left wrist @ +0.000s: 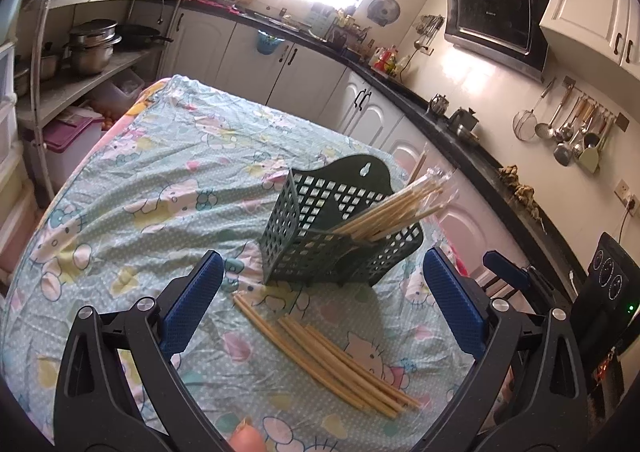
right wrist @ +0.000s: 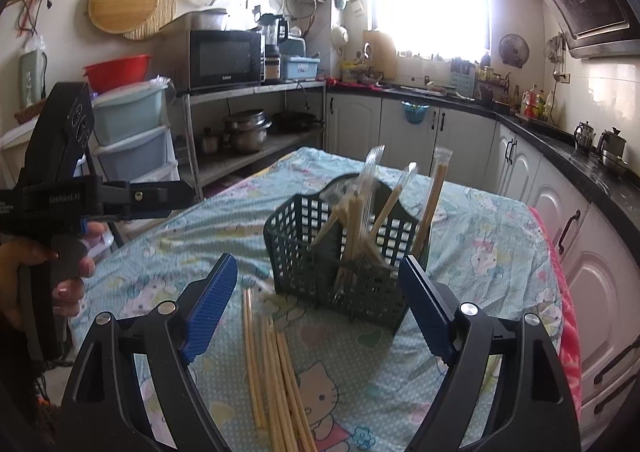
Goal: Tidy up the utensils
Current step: 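Withdraw both open tools from the basket toward the chopstick pile, then lower the left gripper onto the chopsticks and close while the right gripper closes on others, then lift the held chopsticks with both tools and carry them over the basket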
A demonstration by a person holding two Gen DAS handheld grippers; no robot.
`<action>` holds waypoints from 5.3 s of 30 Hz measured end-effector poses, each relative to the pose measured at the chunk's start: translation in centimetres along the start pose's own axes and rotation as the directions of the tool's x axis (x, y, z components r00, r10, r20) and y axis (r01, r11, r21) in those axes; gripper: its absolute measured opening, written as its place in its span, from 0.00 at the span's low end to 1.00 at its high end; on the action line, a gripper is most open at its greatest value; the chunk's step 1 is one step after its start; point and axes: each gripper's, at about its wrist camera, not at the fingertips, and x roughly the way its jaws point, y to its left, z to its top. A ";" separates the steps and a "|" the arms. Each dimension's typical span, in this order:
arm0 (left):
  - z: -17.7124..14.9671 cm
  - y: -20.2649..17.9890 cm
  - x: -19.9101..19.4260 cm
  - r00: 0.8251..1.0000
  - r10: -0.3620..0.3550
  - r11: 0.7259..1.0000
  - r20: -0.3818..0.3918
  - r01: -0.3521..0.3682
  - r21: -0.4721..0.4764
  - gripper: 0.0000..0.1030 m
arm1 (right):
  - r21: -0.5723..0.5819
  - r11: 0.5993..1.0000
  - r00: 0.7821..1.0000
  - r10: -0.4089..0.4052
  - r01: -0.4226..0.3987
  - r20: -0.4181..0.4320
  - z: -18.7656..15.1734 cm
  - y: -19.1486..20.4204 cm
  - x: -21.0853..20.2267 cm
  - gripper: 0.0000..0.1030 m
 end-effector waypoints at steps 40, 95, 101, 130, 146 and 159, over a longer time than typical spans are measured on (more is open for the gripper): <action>-5.6 5.2 6.9 0.969 0.032 0.993 -0.246 -0.058 -0.101 0.27 | -0.084 0.991 0.914 0.058 -0.100 -0.402 -7.7 2.4 9.8 0.23; -3.2 10.7 11.0 0.960 0.005 0.961 -0.279 -0.081 -0.263 0.03 | 0.065 0.980 0.923 0.197 -0.186 -0.330 -2.4 0.3 10.4 0.04; -2.1 8.9 7.6 0.982 -0.029 0.969 -0.186 -0.018 -0.247 0.03 | 0.109 0.976 0.944 0.212 -0.190 -0.252 -0.9 0.0 8.2 0.04; 1.2 -3.1 0.3 0.978 -0.207 0.978 -0.041 0.207 -0.009 0.02 | 0.202 0.975 0.996 0.080 -0.088 0.047 1.9 -4.6 -1.1 0.04; 2.9 -6.4 -0.6 0.970 -0.243 0.967 -0.024 0.244 0.075 0.02 | 0.239 0.971 0.982 -0.045 0.001 0.181 2.5 -7.0 -3.8 0.04; 5.2 -8.9 -2.1 0.966 -0.258 0.957 0.013 0.254 0.141 0.02 | 0.238 0.970 0.955 -0.107 0.040 0.277 4.4 -8.9 -5.8 0.04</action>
